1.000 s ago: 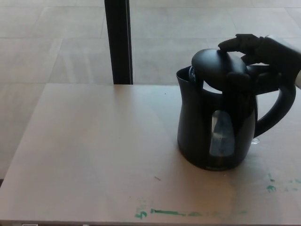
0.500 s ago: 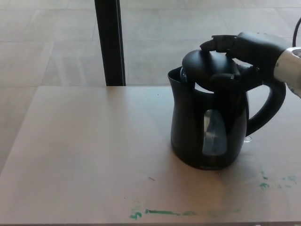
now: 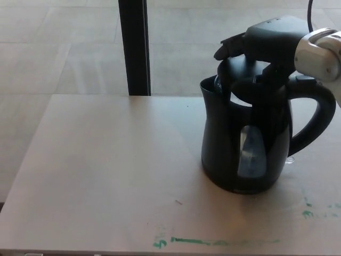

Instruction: The robot uses its right hand to push down on the lid of a kettle kept in the middle of the desk to close it

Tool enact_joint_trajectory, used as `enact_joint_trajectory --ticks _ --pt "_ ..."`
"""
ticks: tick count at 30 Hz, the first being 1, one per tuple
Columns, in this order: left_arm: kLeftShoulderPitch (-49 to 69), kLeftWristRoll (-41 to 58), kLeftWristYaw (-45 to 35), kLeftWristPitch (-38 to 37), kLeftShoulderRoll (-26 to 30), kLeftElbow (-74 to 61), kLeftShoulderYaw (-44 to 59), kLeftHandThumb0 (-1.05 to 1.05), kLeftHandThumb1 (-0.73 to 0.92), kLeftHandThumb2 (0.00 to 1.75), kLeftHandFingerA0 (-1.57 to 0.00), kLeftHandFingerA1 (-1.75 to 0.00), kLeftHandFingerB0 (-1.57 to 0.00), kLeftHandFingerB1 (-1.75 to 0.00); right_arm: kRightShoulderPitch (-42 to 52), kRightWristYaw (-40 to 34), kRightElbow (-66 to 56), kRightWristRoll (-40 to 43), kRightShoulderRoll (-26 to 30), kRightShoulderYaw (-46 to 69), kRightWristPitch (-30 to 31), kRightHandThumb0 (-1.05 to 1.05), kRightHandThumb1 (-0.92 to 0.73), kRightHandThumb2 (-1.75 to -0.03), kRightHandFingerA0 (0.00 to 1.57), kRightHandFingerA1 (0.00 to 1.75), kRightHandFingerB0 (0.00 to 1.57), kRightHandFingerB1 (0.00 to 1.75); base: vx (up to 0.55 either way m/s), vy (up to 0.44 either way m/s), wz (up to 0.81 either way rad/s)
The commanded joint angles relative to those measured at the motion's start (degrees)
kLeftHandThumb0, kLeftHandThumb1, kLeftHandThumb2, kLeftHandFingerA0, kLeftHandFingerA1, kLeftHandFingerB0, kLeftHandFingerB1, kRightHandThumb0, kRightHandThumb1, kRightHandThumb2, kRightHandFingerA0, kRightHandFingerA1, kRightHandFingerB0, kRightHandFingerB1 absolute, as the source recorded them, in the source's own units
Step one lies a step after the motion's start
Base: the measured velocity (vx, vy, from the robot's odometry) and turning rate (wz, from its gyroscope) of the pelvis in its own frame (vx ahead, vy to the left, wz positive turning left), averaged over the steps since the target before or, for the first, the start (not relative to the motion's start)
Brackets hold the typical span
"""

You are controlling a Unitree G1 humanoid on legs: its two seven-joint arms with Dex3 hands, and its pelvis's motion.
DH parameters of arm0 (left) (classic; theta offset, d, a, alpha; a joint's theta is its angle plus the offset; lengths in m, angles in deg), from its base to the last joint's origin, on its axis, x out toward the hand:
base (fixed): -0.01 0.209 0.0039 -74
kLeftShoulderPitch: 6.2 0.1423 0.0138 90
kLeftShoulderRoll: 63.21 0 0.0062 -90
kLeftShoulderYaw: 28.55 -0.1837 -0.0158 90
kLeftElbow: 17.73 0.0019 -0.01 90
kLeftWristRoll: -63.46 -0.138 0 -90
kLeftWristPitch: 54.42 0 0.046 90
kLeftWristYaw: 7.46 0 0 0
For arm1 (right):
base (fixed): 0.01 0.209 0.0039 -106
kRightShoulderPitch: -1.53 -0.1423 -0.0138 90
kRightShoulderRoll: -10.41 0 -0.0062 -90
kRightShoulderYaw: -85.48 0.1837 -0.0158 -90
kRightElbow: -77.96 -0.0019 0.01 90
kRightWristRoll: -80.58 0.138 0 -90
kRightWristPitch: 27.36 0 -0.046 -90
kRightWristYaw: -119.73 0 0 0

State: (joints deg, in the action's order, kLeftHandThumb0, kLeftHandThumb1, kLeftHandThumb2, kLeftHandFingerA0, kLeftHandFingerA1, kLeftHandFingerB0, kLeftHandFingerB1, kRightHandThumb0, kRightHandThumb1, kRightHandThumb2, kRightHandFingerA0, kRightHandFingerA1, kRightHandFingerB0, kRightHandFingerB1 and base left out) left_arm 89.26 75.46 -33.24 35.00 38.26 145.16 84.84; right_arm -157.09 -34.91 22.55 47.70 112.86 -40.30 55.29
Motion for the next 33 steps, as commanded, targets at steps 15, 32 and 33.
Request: enact_joint_trajectory --ticks 15,32,33 --pt "-0.2 0.4 -1.5 0.1 1.0 -0.5 0.6 -0.80 0.75 0.63 -0.41 -0.45 -0.32 -0.35 20.5 -2.7 -2.1 0.5 -5.8 5.8 4.4 -0.70 -0.80 -0.65 0.27 0.53 0.27 0.34 0.00 0.000 0.00" --pt "-0.5 0.8 -1.5 0.8 1.2 -0.3 1.1 -0.84 0.66 0.73 -0.35 -0.48 -0.28 -0.40 12.2 0.8 0.1 -2.4 -5.7 3.2 6.1 -0.73 -0.78 -0.65 0.22 0.47 0.24 0.29 0.00 0.000 0.00" --pt "-0.3 0.9 -1.8 0.7 1.2 -0.5 1.2 -0.84 0.65 0.73 -0.35 -0.48 -0.29 -0.39 10.9 1.3 0.4 -2.7 -5.0 3.3 5.5 -0.73 -0.78 -0.65 0.24 0.46 0.25 0.30 0.00 0.000 0.00"
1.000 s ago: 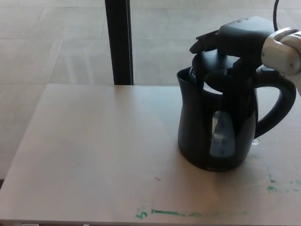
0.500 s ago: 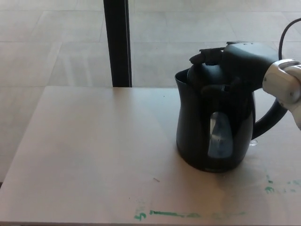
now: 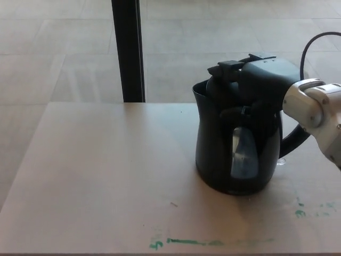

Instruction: The robot uses its right hand to push down on the lid of a kettle kept in the middle of the desk to close it

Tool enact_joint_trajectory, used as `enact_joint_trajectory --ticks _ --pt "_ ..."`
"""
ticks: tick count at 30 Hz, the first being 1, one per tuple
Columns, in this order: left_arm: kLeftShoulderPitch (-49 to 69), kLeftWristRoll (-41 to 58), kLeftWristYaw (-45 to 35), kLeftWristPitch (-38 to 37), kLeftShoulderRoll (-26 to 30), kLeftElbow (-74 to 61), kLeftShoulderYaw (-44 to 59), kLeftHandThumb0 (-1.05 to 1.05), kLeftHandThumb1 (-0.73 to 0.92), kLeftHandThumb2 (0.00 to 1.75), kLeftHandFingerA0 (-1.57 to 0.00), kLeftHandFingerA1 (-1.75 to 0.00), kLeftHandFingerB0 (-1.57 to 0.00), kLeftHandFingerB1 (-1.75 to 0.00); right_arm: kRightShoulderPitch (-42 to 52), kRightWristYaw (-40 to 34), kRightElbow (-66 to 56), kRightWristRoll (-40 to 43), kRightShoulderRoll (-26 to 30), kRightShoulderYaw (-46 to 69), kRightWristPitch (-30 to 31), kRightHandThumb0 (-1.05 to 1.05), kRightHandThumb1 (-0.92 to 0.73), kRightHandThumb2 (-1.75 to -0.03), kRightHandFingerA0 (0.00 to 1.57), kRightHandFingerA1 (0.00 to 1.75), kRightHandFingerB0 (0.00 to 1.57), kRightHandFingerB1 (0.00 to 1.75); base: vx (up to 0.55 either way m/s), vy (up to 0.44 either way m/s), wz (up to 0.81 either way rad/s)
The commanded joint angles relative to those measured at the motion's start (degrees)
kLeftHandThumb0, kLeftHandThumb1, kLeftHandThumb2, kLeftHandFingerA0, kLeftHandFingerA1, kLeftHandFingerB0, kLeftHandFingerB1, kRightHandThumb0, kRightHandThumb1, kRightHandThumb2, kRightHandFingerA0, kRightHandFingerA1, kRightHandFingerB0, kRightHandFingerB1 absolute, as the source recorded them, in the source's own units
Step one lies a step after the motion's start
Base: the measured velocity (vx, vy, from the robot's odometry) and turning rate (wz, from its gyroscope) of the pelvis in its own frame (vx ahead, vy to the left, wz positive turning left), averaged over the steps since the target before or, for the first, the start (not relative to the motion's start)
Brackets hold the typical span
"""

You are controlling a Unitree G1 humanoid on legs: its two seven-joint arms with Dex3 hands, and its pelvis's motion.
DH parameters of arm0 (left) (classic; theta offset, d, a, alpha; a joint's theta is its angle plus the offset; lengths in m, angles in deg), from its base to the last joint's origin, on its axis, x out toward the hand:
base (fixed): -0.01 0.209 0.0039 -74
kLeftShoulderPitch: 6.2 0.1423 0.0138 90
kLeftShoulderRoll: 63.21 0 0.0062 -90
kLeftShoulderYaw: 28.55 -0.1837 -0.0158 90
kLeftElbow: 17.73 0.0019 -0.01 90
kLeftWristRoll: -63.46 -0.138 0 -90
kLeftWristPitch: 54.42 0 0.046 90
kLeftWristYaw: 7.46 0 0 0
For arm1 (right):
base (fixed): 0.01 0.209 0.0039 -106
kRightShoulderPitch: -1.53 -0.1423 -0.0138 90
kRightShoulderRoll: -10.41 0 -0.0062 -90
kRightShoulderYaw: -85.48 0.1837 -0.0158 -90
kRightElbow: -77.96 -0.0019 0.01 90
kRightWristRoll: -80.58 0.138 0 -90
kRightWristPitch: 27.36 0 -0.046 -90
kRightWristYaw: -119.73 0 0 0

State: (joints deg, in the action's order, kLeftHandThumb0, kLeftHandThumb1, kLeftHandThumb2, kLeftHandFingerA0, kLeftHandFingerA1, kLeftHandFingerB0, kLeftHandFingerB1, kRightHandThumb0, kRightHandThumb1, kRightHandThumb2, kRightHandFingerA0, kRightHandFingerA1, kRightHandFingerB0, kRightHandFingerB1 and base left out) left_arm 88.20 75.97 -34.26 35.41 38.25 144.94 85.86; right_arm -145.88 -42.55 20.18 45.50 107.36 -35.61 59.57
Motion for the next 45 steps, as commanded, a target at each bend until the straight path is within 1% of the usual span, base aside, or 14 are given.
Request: enact_joint_trajectory --ticks 1,13,15,18,19,20,23,24,27,28,34,35,41,45 --pt "0.9 0.5 -1.0 0.4 1.3 -0.5 0.2 -0.84 0.65 0.73 -0.35 -0.47 -0.29 -0.39 -1.6 8.3 3.1 -0.3 1.4 -0.4 0.5 -0.73 -0.77 -0.65 0.26 0.47 0.27 0.30 0.00 0.000 0.00" --pt "2.3 0.0 0.0 -0.4 1.5 0.0 -0.1 -0.81 0.76 0.60 -0.41 -0.42 -0.33 -0.34 -11.0 12.8 5.2 4.9 10.0 9.4 -2.3 -0.72 -0.74 -0.63 0.31 0.55 0.31 0.32 0.01 0.002 0.02" --pt "2.6 0.0 0.1 -0.7 1.4 0.3 -0.1 -0.85 0.66 0.73 -0.39 -0.46 -0.30 -0.39 -11.9 14.0 5.1 5.1 10.8 10.6 -2.0 -0.72 -0.75 -0.63 0.28 0.52 0.30 0.32 0.00 0.000 0.00" --pt "3.0 0.4 -0.6 -0.2 1.5 0.0 0.2 -0.80 0.75 0.60 -0.43 -0.42 -0.35 -0.34 -12.9 17.8 4.1 7.6 13.3 14.0 0.1 -0.80 -0.78 -0.64 0.22 0.42 0.22 0.29 0.00 0.000 0.00" --pt "2.8 1.4 -0.8 0.8 1.4 0.2 1.1 -0.83 0.64 0.71 -0.39 -0.46 -0.32 -0.39 -12.8 20.0 3.5 8.8 14.7 15.2 0.6 -0.39 -0.39 -1.03 0.00 0.51 0.00 0.49 0.00 0.000 0.00" --pt "3.3 1.2 -1.0 0.6 1.5 0.1 1.0 -0.85 0.63 0.74 -0.39 -0.46 -0.32 -0.39 -13.1 22.4 3.3 9.8 16.3 16.2 0.4 -1.00 -0.76 -1.16 0.10 0.14 0.10 0.06 0.00 0.000 0.00" --pt "3.4 1.3 -0.9 1.1 1.5 0.3 1.5 -0.84 0.63 0.72 -0.39 -0.46 -0.31 -0.39 -13.4 25.9 2.3 8.7 20.2 16.3 0.8 -1.05 -0.81 -1.25 0.00 0.06 0.00 0.03 0.00 0.000 0.00" --pt "3.4 1.3 -0.8 1.1 1.5 0.4 1.6 -0.79 0.72 0.62 -0.43 -0.42 -0.35 -0.35 -12.9 26.7 1.9 9.5 21.4 17.0 1.0 -1.05 -0.92 -0.83 0.00 0.00 0.00 0.00 0.00 0.000 0.00" --pt "3.5 0.8 -0.7 0.8 1.4 0.6 1.4 -0.84 0.64 0.72 -0.38 -0.44 -0.30 -0.38 -10.9 28.2 0.9 11.4 24.7 19.3 0.9 -1.05 -0.92 -0.84 0.00 0.00 0.00 0.00 0.00 0.000 0.00" --pt "3.6 1.2 -0.5 1.5 1.4 0.2 1.7 -0.79 0.73 0.60 -0.42 -0.42 -0.34 -0.34 -8.2 27.7 0.9 13.3 27.5 22.7 2.1 -1.05 -0.92 -0.85 0.00 0.00 0.00 0.00 0.00 0.000 0.00" --pt "3.7 1.2 -0.9 1.5 1.4 0.1 2.1 -0.79 0.74 0.61 -0.40 -0.42 -0.33 -0.34 1.2 25.9 4.5 17.6 35.9 32.1 -0.7 -1.05 -0.92 -0.85 0.00 0.00 0.00 0.00 0.00 -0.001 0.01" --pt "3.8 1.3 -0.9 1.6 1.3 -0.1 2.1 -0.78 0.74 0.63 -0.41 -0.44 -0.33 -0.34 6.5 24.5 5.7 17.8 39.3 35.0 -1.4 -1.05 -0.89 -1.31 0.00 0.10 0.00 0.00 0.00 0.000 0.00" --pt "4.0 0.6 0.1 0.9 1.2 0.1 1.7 -0.80 0.74 0.63 -0.43 -0.43 -0.35 -0.35 23.9 19.8 10.8 22.3 42.3 46.6 -6.3 -1.05 -0.86 -1.25 0.00 0.19 0.00 0.03 0.00 0.000 0.00" --pt "3.9 1.0 0.2 0.9 0.8 0.6 2.1 -0.82 0.74 0.63 -0.42 -0.42 -0.33 -0.33 38.6 14.9 13.7 27.2 37.9 58.2 -10.7 -1.05 -0.78 -1.18 0.00 0.34 0.05 0.18 0.00 0.000 0.00"
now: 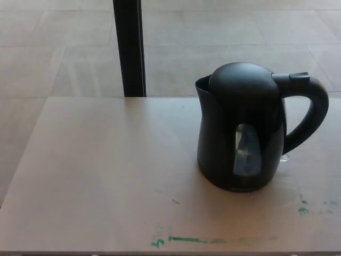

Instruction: The robot uses its right hand to push down on the lid of a kettle kept in the middle of the desk to close it

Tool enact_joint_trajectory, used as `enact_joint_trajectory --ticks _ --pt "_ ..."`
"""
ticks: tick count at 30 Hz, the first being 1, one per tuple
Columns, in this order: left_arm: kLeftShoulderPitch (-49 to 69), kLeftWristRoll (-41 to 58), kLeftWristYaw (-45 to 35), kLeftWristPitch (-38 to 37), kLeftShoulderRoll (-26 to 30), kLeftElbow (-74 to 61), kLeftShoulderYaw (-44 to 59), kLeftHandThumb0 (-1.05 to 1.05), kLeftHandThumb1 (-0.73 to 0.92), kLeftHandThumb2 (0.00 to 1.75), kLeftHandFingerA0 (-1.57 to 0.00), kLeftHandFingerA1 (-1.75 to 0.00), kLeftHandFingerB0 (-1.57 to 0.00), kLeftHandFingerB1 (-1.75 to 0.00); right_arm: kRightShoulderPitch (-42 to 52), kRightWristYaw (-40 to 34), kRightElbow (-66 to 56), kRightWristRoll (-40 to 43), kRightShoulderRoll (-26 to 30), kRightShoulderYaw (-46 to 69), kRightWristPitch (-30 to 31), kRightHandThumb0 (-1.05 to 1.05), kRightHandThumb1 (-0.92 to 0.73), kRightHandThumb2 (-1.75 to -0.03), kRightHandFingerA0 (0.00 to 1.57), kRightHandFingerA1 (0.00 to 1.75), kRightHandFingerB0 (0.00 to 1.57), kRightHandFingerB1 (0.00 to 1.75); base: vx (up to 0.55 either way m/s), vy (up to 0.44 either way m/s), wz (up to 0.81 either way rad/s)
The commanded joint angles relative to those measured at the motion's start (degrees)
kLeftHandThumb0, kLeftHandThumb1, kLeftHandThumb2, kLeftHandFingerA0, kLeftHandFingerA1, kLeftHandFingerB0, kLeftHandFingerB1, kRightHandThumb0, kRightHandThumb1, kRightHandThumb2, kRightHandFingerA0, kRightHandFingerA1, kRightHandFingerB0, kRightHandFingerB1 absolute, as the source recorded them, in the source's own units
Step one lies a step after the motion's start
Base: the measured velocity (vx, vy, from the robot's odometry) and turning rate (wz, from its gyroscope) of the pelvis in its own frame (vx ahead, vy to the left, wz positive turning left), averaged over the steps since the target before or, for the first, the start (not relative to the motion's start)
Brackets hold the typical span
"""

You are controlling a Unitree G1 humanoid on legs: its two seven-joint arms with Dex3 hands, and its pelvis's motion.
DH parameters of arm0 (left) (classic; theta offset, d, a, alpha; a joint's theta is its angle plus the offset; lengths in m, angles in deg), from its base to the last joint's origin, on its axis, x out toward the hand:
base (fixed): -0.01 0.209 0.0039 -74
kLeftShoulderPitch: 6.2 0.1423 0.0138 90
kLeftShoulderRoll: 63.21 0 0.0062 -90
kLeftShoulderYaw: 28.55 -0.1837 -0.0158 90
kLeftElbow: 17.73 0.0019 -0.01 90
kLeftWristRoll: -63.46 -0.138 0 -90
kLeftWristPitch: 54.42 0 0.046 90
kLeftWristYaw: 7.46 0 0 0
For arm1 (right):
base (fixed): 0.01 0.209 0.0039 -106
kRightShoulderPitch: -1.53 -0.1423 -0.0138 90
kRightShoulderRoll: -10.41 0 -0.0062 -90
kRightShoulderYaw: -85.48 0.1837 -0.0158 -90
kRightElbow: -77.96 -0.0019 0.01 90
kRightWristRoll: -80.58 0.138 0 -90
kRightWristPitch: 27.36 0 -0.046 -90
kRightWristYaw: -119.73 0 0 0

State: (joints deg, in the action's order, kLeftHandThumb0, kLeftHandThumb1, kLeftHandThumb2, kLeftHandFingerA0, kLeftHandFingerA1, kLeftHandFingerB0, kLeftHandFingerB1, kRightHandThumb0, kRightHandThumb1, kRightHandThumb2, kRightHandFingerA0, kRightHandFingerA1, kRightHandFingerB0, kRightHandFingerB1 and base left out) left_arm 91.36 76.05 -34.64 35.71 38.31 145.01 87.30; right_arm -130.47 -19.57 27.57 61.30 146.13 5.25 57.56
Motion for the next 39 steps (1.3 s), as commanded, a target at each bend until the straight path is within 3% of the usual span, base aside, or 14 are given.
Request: enact_joint_trajectory --ticks 1,4,5,6,13,14,18,19,21,26,27,34,35,39 --pt "0.7 0.5 0.9 0.1 0.6 0.6 0.3 -0.82 0.74 0.61 -0.43 -0.41 -0.34 -0.34 29.3 -11.5 8.0 11.1 -2.1 19.6 -11.5 -1.02 -0.76 -1.18 0.00 0.43 0.02 0.27 0.00 0.000 0.00" --pt "0.2 0.6 0.7 0.0 0.4 0.3 0.4 -0.81 0.74 0.63 -0.44 -0.42 -0.34 -0.34 37.4 -13.4 9.2 15.9 -8.5 26.8 -12.2 -1.03 -0.74 -0.76 0.00 0.79 0.06 0.56 0.00 0.000 0.00" --pt "0.2 0.7 0.6 0.0 0.5 0.2 0.4 -0.82 0.73 0.62 -0.42 -0.42 -0.35 -0.34 40.5 -14.7 8.6 17.6 -11.9 29.4 -11.8 -0.43 -0.35 -1.02 0.06 0.60 0.02 0.55 0.00 0.000 0.00" --pt "0.1 0.8 0.6 0.1 0.5 0.2 0.5 -0.83 0.73 0.62 -0.43 -0.42 -0.35 -0.34 41.5 -14.7 8.7 19.5 -14.2 31.2 -11.6 -0.91 -0.76 -0.62 0.00 0.87 0.10 0.58 0.00 0.000 0.00" --pt "-0.9 0.8 1.6 0.7 0.0 0.5 0.5 -0.86 0.63 0.71 -0.40 -0.44 -0.32 -0.38 49.0 -20.0 14.6 25.4 -29.1 38.6 -17.3 -0.82 -0.55 -0.97 0.39 0.78 0.28 0.62 0.00 0.000 0.00" --pt "-0.9 0.2 1.3 0.0 0.0 0.4 -0.1 -0.87 0.65 0.70 -0.39 -0.43 -0.32 -0.37 50.0 -23.2 15.0 25.6 -32.8 39.3 -18.9 -0.79 -0.70 -0.62 0.45 0.89 0.34 0.62 0.00 0.000 0.00" --pt "-1.6 1.0 0.7 0.4 -0.2 -0.2 0.4 -0.87 0.65 0.69 -0.38 -0.44 -0.32 -0.37 50.1 -24.0 14.5 27.5 -37.8 42.1 -17.2 -0.78 -0.66 -0.60 0.47 0.95 0.39 0.66 0.00 0.000 0.00" --pt "-2.0 1.3 0.7 0.7 -0.2 0.1 0.8 -0.84 0.65 0.69 -0.38 -0.44 -0.32 -0.38 51.2 -22.1 13.4 28.6 -39.6 42.8 -16.3 -0.80 -0.51 -0.97 0.69 1.06 0.40 0.68 0.00 0.000 0.00" --pt "-2.1 1.2 0.4 0.7 -0.1 0.1 0.6 -0.83 0.65 0.71 -0.38 -0.44 -0.31 -0.38 51.8 -22.6 12.6 27.5 -39.9 43.0 -15.2 -0.81 -0.62 -0.60 0.50 1.17 0.42 0.68 0.00 0.000 0.00" --pt "-2.0 0.8 1.1 0.7 -0.2 0.0 0.4 -0.83 0.74 0.63 -0.43 -0.44 -0.34 -0.34 53.5 -21.0 13.8 25.8 -40.1 42.3 -11.8 -0.81 -0.54 -1.00 0.65 1.13 0.36 0.66 0.00 0.000 0.00" --pt "-2.1 0.6 1.5 0.4 -0.3 0.3 0.2 -0.82 0.74 0.63 -0.44 -0.44 -0.35 -0.35 53.4 -20.5 14.4 25.9 -39.9 42.2 -11.4 -0.80 -0.67 -0.61 0.41 1.14 0.37 0.65 0.00 0.000 0.00" --pt "-1.2 0.7 0.8 0.5 -1.1 0.4 0.1 -0.79 0.75 0.60 -0.41 -0.42 -0.34 -0.33 54.0 -16.9 16.1 30.1 -39.6 43.0 -10.0 -0.76 -0.68 -0.60 0.40 1.01 0.29 0.68 0.00 0.000 0.00" --pt "-1.1 0.7 1.0 0.4 -1.3 0.5 0.1 -0.80 0.74 0.61 -0.43 -0.43 -0.35 -0.34 54.1 -17.1 16.6 30.0 -39.4 42.7 -10.5 -0.74 -0.52 -0.95 0.50 0.89 0.30 0.67 0.00 0.000 0.00" --pt "-1.5 0.1 1.6 0.0 -1.3 0.5 -0.4 -0.80 0.75 0.63 -0.44 -0.42 -0.36 -0.34 54.0 -18.4 15.8 30.2 -40.0 40.7 -10.2 -0.77 -0.67 -0.60 0.35 0.98 0.30 0.67 0.00 0.000 0.00"
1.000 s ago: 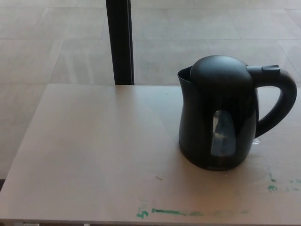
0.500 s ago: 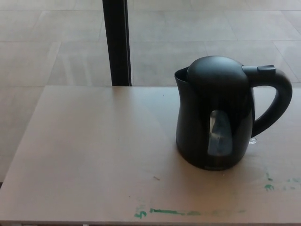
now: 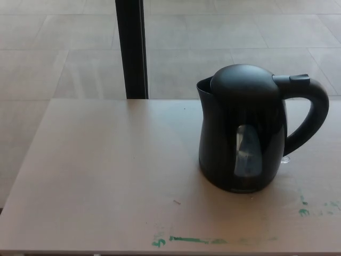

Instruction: The robot uses its right hand to push down on the lid of a kettle kept in the middle of the desk to close it

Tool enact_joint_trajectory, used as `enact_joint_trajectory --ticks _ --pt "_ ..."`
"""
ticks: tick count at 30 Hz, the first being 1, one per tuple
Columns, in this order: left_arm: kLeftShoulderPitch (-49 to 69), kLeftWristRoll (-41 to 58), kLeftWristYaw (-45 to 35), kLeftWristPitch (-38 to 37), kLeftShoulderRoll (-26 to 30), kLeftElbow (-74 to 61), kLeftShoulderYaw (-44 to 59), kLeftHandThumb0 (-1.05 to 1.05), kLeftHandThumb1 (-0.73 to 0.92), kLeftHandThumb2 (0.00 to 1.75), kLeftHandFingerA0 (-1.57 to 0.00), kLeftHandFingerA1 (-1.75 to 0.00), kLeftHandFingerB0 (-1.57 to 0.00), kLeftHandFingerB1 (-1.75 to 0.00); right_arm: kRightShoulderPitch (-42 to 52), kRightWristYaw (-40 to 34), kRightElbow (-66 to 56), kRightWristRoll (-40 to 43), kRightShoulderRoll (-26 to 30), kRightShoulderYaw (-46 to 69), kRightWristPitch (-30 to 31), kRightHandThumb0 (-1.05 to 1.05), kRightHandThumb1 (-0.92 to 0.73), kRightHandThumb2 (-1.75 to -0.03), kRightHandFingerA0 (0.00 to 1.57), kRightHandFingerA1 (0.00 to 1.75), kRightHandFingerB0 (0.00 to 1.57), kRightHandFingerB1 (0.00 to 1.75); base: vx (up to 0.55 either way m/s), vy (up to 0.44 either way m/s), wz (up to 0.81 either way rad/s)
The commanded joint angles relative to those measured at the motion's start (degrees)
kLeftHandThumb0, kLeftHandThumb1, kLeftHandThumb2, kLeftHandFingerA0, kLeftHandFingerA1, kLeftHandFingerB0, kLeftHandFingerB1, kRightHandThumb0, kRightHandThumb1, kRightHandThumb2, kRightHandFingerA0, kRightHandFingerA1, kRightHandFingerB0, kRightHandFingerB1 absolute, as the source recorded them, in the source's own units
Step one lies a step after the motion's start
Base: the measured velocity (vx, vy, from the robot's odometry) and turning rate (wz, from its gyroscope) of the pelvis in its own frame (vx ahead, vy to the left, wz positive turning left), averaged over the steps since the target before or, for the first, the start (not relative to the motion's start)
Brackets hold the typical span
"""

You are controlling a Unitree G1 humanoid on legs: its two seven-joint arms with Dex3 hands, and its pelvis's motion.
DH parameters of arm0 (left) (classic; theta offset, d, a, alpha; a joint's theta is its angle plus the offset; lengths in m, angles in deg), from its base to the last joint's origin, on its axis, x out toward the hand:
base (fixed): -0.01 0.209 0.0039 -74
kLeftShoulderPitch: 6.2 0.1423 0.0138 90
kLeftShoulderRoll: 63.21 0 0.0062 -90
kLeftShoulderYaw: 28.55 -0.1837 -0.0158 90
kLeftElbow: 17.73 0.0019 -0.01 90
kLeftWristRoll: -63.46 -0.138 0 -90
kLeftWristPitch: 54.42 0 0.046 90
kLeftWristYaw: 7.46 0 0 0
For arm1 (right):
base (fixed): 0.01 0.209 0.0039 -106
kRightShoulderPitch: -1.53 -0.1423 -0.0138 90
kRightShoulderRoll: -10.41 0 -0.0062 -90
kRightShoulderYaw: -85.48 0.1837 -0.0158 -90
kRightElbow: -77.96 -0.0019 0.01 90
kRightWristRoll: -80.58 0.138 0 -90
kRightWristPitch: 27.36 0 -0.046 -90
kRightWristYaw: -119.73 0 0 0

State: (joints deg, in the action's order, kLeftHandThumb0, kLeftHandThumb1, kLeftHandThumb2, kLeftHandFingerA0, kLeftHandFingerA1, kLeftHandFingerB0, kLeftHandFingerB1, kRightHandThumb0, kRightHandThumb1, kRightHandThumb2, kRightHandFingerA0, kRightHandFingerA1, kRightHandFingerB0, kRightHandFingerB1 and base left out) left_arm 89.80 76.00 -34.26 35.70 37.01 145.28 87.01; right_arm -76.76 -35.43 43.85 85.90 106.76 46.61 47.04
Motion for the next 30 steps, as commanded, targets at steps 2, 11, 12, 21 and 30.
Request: enact_joint_trajectory --ticks 2,11,12,21,30 --pt "0.0 0.4 0.7 0.3 0.1 -0.3 -0.2 -0.79 0.75 0.63 -0.44 -0.45 -0.35 -0.35 -0.1 -2.0 0.9 6.1 -0.1 -1.7 0.6 -0.77 -0.50 -0.92 0.42 0.85 0.31 0.67 0.00 0.000 0.00" --pt "-0.3 -0.3 2.3 -0.9 -0.8 0.2 -1.0 -0.80 0.76 0.64 -0.45 -0.42 -0.34 -0.34 0.4 -5.2 -0.1 6.3 0.7 -6.6 -1.1 -0.81 -0.65 -0.60 0.39 1.05 0.34 0.71 0.00 0.000 0.00" --pt "-0.2 -0.1 2.1 -1.0 -0.8 0.1 -0.9 -0.81 0.76 0.63 -0.44 -0.43 -0.34 -0.34 0.8 -5.4 -0.5 6.4 0.6 -7.0 -1.2 -0.82 -0.65 -0.60 0.35 1.06 0.35 0.71 0.00 0.000 0.00" --pt "-0.4 0.8 1.3 0.1 -0.9 0.0 -0.5 -0.86 0.66 0.72 -0.38 -0.44 -0.29 -0.36 1.7 -5.7 -1.3 8.6 0.3 -9.1 -0.8 -0.81 -0.64 -0.60 0.39 1.05 0.36 0.70 0.00 0.000 0.00" --pt "-2.2 1.2 2.6 0.6 -1.1 -0.2 -0.1 -0.84 0.65 0.74 -0.40 -0.46 -0.32 -0.39 0.2 -8.2 -0.2 8.3 1.4 -12.2 -1.4 -0.82 -0.66 -0.61 0.38 1.09 0.36 0.74 0.00 0.000 0.00"
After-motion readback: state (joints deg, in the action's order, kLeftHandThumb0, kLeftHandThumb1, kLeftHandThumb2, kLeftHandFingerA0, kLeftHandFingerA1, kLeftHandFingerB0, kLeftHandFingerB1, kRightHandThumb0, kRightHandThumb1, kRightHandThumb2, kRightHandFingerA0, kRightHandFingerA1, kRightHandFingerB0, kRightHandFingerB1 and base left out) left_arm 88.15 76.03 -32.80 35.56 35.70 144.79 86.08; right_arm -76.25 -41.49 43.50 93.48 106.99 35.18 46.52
